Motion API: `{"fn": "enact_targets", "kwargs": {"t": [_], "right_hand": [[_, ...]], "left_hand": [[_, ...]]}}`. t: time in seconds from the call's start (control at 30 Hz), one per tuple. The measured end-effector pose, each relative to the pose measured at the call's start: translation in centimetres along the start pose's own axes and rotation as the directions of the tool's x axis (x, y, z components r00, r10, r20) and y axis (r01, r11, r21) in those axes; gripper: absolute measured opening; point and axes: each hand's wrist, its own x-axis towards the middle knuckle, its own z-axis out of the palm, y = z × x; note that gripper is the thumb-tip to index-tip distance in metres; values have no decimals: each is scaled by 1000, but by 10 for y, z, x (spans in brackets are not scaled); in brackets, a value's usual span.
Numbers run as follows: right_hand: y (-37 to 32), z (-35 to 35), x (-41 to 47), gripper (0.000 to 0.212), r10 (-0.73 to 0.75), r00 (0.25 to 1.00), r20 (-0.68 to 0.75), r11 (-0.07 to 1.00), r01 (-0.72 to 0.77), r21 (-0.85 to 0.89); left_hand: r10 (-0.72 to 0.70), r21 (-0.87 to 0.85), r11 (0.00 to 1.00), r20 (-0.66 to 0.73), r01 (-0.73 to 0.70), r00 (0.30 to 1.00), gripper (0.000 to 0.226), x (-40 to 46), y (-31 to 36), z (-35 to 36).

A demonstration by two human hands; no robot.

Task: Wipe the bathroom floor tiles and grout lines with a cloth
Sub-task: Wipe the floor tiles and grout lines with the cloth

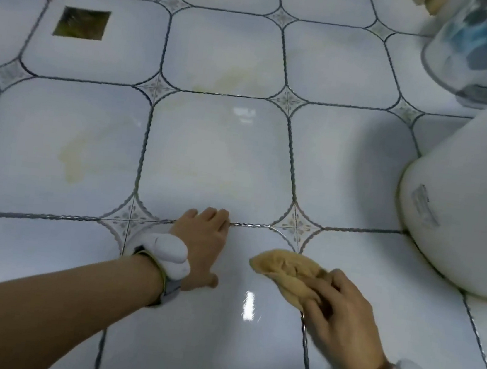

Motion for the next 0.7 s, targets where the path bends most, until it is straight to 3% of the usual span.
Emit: {"fn": "enact_targets", "kwargs": {"t": [0.13,0.23,0.37,0.5,0.6,0.7], "right_hand": [[12,-1,115,19,82,991,-109,990,-94,-108],[4,-2,175,20,143,985,-92,972,-157,-175],[-15,-8,142,20,154,987,52,963,-138,-233],[-44,-14,79,36,205,945,256,950,-130,-284],[-34,-15,87,44,143,896,421,960,-22,-279],[-13,-23,109,46,51,919,391,959,65,-278]], "left_hand": [[13,22,1000,16,-14,1000,100,0,0,2],[57,35,998,66,-59,996,97,0,-8,1],[113,69,989,188,-128,976,64,0,-4,-20],[174,128,967,311,-222,934,50,1,-13,-61],[320,100,934,195,-343,927,35,36,-24,-77],[395,18,918,17,-395,918,35,67,-36,-81]]}}
